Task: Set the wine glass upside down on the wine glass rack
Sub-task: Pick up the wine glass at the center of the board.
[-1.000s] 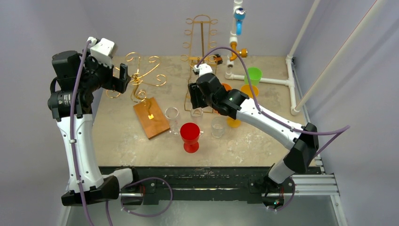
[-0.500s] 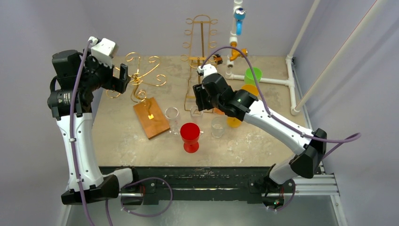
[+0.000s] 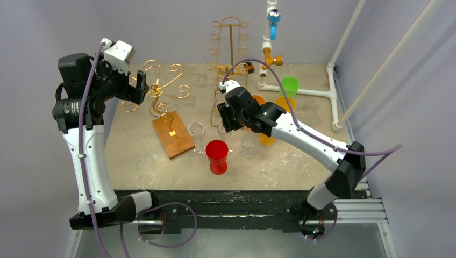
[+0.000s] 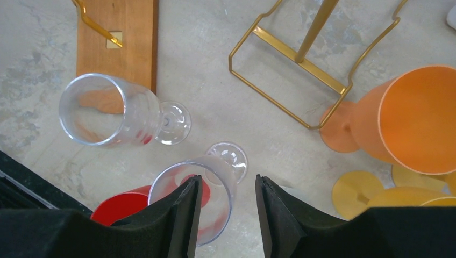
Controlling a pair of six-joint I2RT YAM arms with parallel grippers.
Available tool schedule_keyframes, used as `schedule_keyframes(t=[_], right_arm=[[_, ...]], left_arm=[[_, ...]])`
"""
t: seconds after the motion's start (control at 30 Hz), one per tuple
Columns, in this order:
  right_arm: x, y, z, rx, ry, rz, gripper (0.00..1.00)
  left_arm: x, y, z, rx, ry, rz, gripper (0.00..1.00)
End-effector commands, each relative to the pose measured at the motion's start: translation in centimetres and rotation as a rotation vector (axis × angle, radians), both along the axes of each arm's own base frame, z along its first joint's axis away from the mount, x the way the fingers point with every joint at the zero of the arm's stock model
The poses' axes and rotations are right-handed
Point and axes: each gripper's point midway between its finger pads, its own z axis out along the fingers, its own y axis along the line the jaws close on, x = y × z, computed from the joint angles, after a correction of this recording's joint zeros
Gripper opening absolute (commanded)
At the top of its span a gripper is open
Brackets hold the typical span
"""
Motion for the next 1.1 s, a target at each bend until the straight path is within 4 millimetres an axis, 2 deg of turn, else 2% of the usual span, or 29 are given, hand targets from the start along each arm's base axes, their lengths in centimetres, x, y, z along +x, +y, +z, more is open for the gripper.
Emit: schedule_keyframes(t=[0.0, 0.17, 0.27, 0.4, 0.5, 0.6, 0.8, 0.93, 1.07], right_arm=[[-0.5, 0.4, -1.0, -0.024, 0.026, 0.039, 0.48], [0.0, 0.5, -2.0, -0.053, 0.028, 0.035, 0.44], [0.1, 0.7, -2.6, -0.060, 0.036, 0.037, 0.38], [0.4, 0.6, -3.4, -0.090, 0.042, 0.032, 0.20], [0.9, 0.1, -2.8, -0.109, 0.014, 0.015, 0.05], [1.5, -0.3, -0.9, -0.101, -0.022, 0.001, 0.00], [1.8, -1.2, 4.8, -0.057, -0.104, -0.014, 0.00], [1.1, -2.2, 9.5, -0.005, -0.159, -0.014, 0.00], [-0.4, -3.5, 13.7, 0.070, -0.201, -0.011, 0.00]], left_arm=[[-1.2, -0.5, 1.4, -0.056, -0.012, 0.028, 0.96], [-1.3, -0.8, 1.6, -0.070, -0.016, 0.015, 0.96], [-1.5, -1.0, 1.5, -0.070, -0.014, 0.005, 0.96], [-2.0, -1.4, 1.0, -0.070, 0.004, -0.019, 0.98], [-2.4, -1.6, 0.5, -0.050, 0.032, -0.046, 1.00], [-2.5, -1.5, 1.4, -0.038, 0.009, -0.047, 1.00], [-2.6, -3.2, 2.7, -0.140, -0.013, -0.095, 1.00], [-2.6, -4.3, 3.1, -0.209, -0.005, -0.133, 1.00], [-2.6, -5.2, 3.8, -0.273, -0.015, -0.152, 1.00]])
